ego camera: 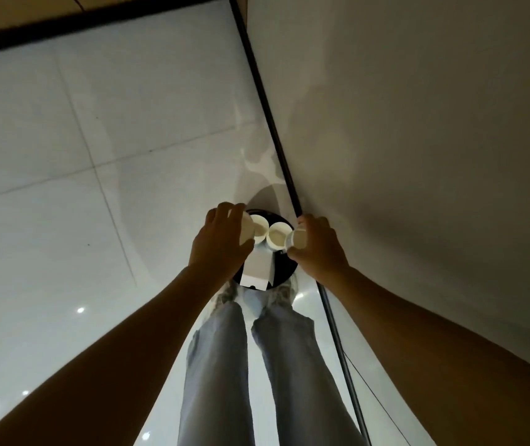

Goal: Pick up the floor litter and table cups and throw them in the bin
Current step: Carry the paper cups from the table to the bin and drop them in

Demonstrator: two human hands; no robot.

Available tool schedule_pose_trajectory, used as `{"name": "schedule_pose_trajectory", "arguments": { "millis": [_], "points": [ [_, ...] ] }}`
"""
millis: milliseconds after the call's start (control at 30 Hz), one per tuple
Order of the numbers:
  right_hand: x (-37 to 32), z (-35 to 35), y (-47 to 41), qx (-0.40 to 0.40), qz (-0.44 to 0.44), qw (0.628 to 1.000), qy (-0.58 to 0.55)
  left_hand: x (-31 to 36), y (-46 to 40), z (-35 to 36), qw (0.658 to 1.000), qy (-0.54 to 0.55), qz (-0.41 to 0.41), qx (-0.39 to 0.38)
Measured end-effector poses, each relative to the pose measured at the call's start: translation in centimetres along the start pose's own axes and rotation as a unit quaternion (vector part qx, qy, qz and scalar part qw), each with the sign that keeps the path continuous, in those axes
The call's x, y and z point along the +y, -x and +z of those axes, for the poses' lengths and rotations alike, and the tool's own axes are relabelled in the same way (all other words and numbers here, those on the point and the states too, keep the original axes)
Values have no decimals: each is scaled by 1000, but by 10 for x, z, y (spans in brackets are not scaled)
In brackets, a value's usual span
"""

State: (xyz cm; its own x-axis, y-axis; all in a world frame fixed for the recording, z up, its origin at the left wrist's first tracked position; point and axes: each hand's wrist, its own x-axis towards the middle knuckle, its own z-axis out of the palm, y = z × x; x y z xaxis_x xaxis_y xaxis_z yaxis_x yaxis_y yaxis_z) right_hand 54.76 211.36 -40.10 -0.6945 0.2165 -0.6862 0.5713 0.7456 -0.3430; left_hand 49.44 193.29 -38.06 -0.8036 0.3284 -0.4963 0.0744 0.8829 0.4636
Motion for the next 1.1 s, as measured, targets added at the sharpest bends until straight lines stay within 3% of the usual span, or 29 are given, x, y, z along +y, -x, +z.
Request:
{"name": "schedule_pose_trajectory", "arguments": {
  "millis": [300, 433, 633, 800, 1100],
  "points": [
    [48, 88, -97, 17, -39, 999, -19, -43, -84, 106, 1000, 1, 2, -14],
    [67, 118, -111, -24, -39, 999, 23, -52, -99, 135, 998, 10, 21, -62],
    [85, 144, -112, -18, -37, 999, 32, -59, -107, 165, 993, 5, 44, -108],
    [84, 144, -110, 0, -48, 998, 46, -59, -117, 172, 989, -26, 57, -137],
    [43, 97, -54, 7, -45, 998, 33, -58, -45, 114, 995, -22, 17, -93]
  ]
}}
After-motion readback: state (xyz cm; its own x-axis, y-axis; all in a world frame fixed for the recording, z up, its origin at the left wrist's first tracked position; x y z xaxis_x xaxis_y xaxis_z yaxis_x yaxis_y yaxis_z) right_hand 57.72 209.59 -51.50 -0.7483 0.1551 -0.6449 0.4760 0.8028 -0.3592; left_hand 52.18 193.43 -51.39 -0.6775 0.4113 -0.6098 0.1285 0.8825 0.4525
